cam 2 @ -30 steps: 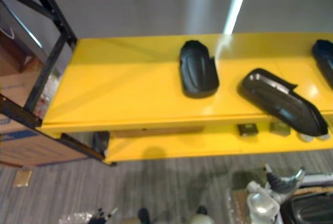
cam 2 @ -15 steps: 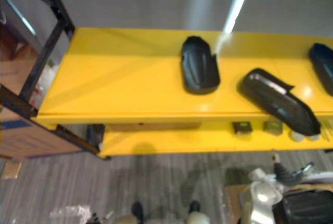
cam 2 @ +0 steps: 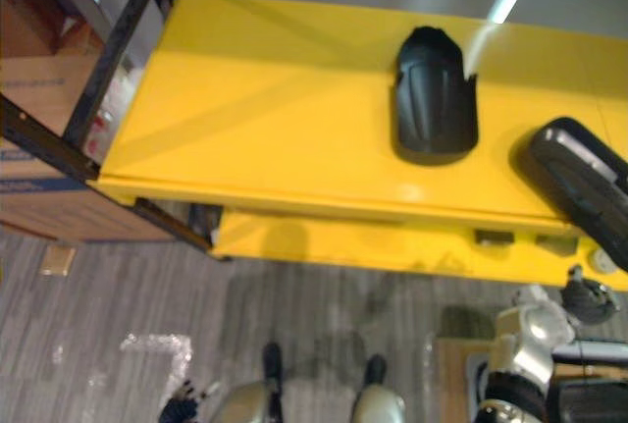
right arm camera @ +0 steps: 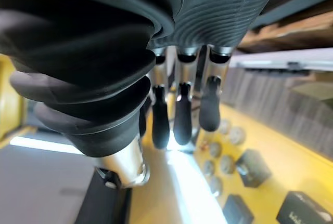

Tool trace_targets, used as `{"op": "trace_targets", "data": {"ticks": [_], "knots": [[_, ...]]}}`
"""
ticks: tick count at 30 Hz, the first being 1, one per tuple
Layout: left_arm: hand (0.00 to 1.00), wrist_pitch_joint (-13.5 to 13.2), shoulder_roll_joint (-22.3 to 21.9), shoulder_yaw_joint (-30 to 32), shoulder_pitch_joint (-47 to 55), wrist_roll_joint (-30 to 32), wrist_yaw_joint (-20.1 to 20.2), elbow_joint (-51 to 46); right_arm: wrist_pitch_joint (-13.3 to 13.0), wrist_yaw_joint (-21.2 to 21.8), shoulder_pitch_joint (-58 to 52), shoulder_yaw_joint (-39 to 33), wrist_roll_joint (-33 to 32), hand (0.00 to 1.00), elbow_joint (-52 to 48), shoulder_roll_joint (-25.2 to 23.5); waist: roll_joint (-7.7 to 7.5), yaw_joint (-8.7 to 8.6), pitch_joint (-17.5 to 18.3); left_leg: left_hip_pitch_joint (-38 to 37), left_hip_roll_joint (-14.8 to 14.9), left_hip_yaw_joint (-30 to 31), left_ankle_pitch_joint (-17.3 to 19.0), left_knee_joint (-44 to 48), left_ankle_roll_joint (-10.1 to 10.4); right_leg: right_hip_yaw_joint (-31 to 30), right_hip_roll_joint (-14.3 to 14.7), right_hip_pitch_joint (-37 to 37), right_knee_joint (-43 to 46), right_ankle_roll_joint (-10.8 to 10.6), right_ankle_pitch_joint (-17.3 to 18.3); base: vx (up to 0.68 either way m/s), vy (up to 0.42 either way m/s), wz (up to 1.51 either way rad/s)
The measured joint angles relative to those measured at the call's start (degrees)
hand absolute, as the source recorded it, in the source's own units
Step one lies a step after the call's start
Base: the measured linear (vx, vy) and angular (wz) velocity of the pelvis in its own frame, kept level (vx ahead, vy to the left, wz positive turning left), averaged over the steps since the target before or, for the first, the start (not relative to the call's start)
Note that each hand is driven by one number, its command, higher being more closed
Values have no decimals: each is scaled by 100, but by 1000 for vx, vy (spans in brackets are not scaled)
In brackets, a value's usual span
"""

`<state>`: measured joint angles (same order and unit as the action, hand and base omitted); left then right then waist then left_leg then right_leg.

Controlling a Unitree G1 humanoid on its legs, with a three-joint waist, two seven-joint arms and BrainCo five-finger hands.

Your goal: Walk over and take plastic housings, then place them on the shelf

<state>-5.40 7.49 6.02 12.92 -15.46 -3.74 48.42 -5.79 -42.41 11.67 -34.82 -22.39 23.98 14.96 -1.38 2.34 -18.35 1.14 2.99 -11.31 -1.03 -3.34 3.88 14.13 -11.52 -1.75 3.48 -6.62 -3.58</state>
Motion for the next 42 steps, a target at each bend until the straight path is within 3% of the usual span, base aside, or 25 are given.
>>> {"op": "trace_targets", "data": {"ticks": [5,14,23,32,42], "knots": [[0,-47,-8,-77,-15,-40,9,7,11,-25,139,-5,-40,100,135,291,129,-8,-152,52,-5,43,-70,-12,-42,-1,-15,-31,-3,-11,9,-76,3,2],[0,-58,-4,-234,-94,-47,2,16,135,-27,298,-236,-46,100,486,599,107,-1,-239,99,-54,154,-279,-117,15,-25,-29,-43,-20,-93,300,-56,-13,6],[0,-39,69,-315,-116,-259,0,0,286,-6,1237,-441,-154,100,1345,1631,48,4,-421,140,-80,227,-295,-112,-3,15,-42,-43,-17,-148,262,10,1,4],[0,31,118,-403,-117,-272,51,-215,897,270,2938,599,-115,100,2437,2944,129,31,-666,294,-79,475,-295,-1,-15,169,-41,-20,16,-122,221,18,4,14],[0,10,191,-486,-123,-272,132,-273,1133,505,3762,1508,25,100,2919,3444,340,35,-853,508,-78,550,-240,199,-48,180,-48,-113,47,-121,223,-17,2,2]]}}
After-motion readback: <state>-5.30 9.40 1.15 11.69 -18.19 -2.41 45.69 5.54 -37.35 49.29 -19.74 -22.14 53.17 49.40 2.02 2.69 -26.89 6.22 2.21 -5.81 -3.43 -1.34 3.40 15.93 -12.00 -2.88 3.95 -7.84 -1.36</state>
